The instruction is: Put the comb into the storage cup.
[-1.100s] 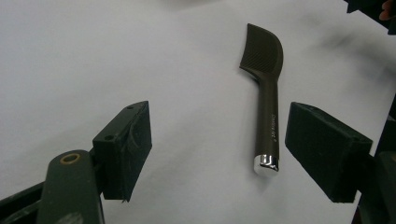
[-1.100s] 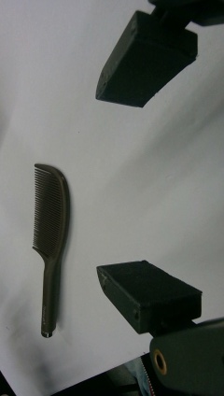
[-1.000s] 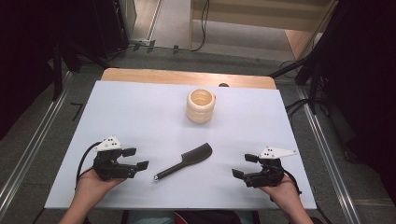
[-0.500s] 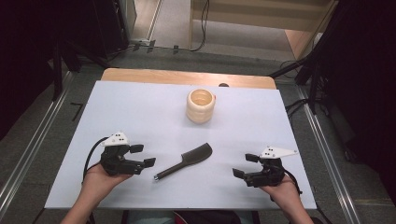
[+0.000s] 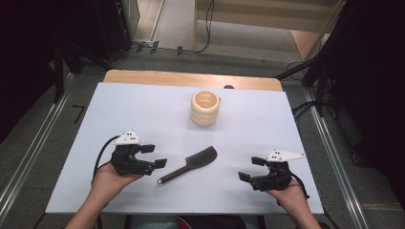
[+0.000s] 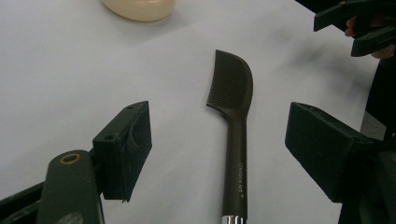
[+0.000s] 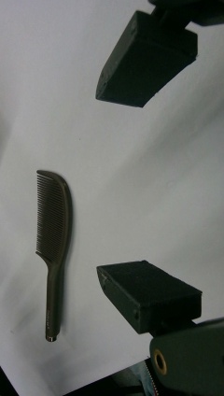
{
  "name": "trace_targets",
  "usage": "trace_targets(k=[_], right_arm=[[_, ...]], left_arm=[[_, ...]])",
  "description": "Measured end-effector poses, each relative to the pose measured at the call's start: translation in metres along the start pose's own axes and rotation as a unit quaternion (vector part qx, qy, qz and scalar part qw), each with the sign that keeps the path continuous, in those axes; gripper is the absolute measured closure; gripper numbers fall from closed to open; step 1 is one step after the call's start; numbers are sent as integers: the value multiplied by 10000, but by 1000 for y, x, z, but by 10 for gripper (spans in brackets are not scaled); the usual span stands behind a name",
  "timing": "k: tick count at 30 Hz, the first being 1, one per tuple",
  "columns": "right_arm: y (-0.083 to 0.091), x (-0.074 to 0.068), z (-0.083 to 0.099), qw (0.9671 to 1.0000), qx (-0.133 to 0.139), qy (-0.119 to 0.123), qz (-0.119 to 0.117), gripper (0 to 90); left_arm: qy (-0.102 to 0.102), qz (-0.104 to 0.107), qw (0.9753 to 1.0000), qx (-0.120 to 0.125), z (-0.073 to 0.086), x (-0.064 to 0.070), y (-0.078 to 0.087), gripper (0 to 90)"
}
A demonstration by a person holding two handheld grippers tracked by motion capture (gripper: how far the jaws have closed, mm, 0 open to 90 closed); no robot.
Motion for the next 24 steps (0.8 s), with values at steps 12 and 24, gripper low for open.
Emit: trace_targets(k=[12, 24], right_arm=[[0, 1, 0, 10000, 10, -7, 21, 128], [1, 2, 0, 10000, 20, -10, 19, 128]], left_arm=[[-78, 129, 9998, -129, -7, 11, -20, 236], [-143, 223, 9994, -238, -10, 20, -36, 236]])
Point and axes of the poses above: each handheld gripper's, and its own axes: y roughly backward along the jaws, z roughly out of its underside, x roughly to its right, the point moved 8 cm from there along -y, roughly forward along the jaws, and after that the axes turned 14 degrees about x, right-handed, at the moved point
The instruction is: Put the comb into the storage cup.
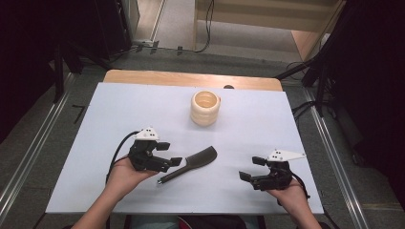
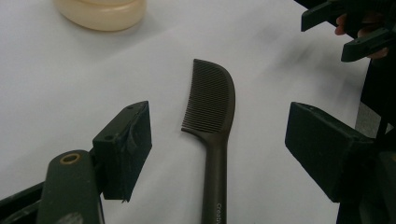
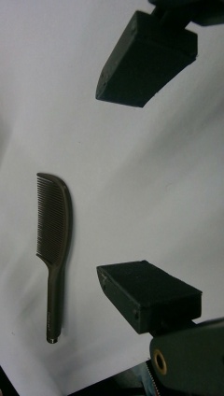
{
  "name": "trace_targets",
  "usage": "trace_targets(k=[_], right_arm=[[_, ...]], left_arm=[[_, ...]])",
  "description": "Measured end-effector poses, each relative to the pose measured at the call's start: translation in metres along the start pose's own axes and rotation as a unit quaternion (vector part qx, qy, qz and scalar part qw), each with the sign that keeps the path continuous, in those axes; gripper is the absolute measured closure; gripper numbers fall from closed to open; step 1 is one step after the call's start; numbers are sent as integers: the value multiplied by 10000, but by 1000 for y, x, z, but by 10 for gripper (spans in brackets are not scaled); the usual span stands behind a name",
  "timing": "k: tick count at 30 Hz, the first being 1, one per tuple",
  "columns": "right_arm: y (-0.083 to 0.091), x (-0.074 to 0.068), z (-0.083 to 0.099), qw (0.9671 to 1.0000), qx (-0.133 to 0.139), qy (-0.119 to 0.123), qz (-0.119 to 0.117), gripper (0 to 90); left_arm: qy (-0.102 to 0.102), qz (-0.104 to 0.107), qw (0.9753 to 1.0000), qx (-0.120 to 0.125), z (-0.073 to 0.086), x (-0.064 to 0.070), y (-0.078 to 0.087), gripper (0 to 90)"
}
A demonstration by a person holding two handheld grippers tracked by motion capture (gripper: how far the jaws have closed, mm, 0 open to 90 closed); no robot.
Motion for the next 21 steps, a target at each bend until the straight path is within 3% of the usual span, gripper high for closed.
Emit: trace_targets(k=[10, 21], right_arm=[[0, 0, 0, 10000, 4, 3, -6, 128], [1, 0, 0, 10000, -13, 8, -2, 128]], left_arm=[[-8, 82, 9999, -70, -1, 7, -13, 236], [-70, 60, 9997, -209, 7, 5, -14, 243]])
Point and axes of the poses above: each handheld gripper's, and its own axes: y roughly backward along the jaws, z roughly out of its underside, x roughly to its right, the point moved 8 cm from there along -y, roughly forward along the jaws, and after that the axes turned 14 degrees about x, right-handed, at the moved point
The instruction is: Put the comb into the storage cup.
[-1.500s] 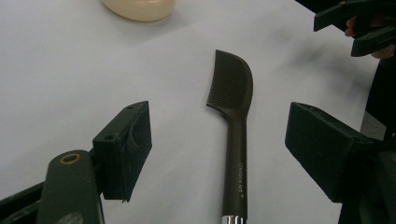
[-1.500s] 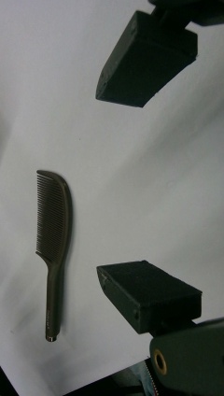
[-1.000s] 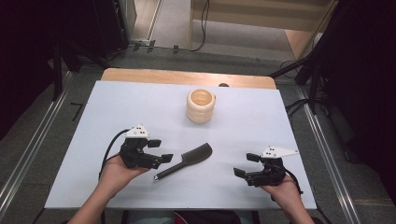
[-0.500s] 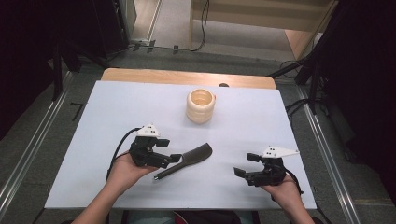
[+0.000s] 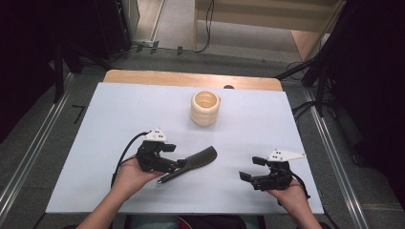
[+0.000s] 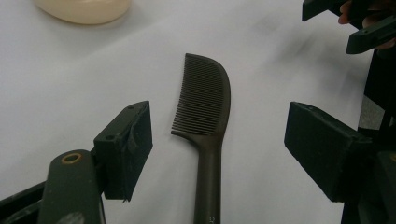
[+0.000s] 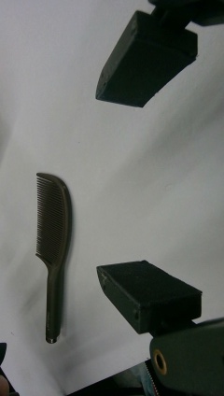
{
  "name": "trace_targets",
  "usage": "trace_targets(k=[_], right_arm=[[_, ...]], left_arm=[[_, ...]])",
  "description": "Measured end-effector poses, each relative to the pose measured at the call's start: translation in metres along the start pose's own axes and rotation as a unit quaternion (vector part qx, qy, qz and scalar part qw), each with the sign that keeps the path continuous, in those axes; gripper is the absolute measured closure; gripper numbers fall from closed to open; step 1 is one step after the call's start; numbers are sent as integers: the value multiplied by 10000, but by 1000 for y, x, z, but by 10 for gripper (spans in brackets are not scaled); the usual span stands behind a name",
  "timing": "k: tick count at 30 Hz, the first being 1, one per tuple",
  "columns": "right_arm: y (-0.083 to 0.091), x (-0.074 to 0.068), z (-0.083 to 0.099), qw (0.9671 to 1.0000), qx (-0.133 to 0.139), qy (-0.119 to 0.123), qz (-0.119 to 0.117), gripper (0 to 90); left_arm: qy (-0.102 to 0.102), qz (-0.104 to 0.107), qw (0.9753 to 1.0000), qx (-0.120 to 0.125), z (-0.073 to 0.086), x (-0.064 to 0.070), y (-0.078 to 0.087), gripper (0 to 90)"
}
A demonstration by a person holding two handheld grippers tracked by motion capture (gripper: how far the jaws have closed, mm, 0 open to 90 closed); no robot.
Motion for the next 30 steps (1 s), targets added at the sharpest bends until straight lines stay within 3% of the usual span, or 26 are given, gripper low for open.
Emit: trace_targets(k=[19, 30], right_arm=[[0, 0, 0, 10000, -18, 13, 3, 128], [-2, 0, -1, 10000, -19, 41, -50, 128]], left_arm=[[-190, 16, 9992, -338, 21, 2, -2, 271], [-199, 29, 9988, -444, 34, 1, -1, 310]])
Point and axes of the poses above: each handheld gripper's, and its own axes: y roughly backward along the jaws, z roughly out of its underside, x roughly to its right, the point moved 8 cm from there along -y, roughly forward along the jaws, and after that the axes turned 14 degrees about x, right-handed, at the moved point
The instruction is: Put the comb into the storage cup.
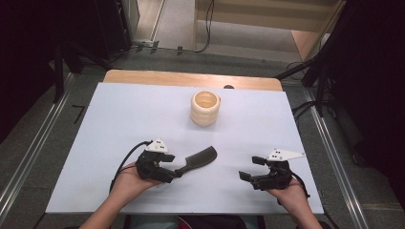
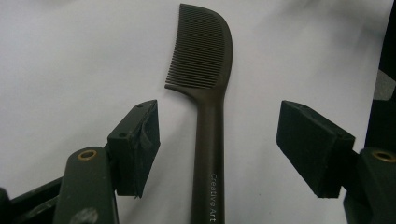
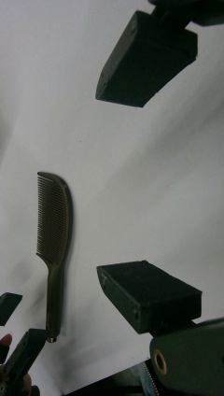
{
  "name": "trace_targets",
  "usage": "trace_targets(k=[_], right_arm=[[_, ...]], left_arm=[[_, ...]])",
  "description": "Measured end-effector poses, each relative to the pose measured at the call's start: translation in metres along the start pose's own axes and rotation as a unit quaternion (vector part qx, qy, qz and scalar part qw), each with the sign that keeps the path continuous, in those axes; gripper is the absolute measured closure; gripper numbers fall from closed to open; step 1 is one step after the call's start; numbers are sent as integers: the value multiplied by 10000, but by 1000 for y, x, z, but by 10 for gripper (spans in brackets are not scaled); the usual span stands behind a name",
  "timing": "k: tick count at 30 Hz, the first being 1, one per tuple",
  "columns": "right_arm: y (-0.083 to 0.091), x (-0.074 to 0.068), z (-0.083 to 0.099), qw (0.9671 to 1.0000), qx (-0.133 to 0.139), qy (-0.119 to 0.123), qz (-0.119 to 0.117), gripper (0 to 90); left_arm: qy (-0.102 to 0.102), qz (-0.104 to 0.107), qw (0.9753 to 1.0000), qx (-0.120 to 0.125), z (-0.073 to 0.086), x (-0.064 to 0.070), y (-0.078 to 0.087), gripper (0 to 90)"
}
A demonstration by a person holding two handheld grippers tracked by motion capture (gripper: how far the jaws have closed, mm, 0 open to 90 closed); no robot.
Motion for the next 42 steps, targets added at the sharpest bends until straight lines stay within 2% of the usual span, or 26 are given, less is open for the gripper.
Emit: trace_targets(k=[7, 14, 26, 29, 30, 34, 36, 37, 38, 40, 41, 42], right_arm=[[-4, -1, -2, 10000, -33, 14, -49, 128], [-7, -1, -3, 9999, -61, 47, -79, 128], [-12, -2, -4, 9998, -108, 86, -149, 128], [-12, -2, -4, 9998, -109, 83, -142, 128], [-12, -1, -4, 9998, -108, 77, -129, 128], [-12, -2, -4, 9998, -120, 79, -139, 128], [-12, -2, -4, 9998, -119, 74, -140, 128], [-12, -2, -4, 9998, -123, 74, -138, 128], [-12, -2, -4, 9998, -123, 74, -139, 128], [-12, -1, -3, 9998, -114, 81, -131, 128], [-12, -1, -3, 9998, -127, 77, -125, 128], [-12, -1, -3, 9998, -132, 74, -123, 128]], left_arm=[[-1, -28, 10000, -67, 6, 2, 1, 323], [-40, -141, 9995, -273, 15, 1, 4, 339], [-174, -302, 9969, -712, 28, 0, 5, 403], [-204, -321, 9964, -759, 29, 0, 4, 434], [-304, -394, 9949, -875, 29, 0, 4, 443], [-525, -500, 9917, -1063, 28, 0, 2, 486], [-652, -550, 9889, -1217, 28, 0, 1, 547], [-652, -550, 9889, -1217, 28, 0, 1, 558], [-770, -646, 9861, -1321, 27, 0, 0, 585], [-790, -715, 9841, -1424, 26, -1, -1, 626], [-790, -715, 9841, -1424, 26, -1, -1, 650], [-931, -752, 9806, -1554, 26, -1, -2, 663]])
Point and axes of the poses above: each handheld gripper's, and its own axes: y roughly backward along the jaws, z roughly out of its underside, x roughly to its right, the point moved 8 cm from there along -y, roughly forward along the jaws, and after that the axes turned 14 degrees about x, right-handed, at the moved point
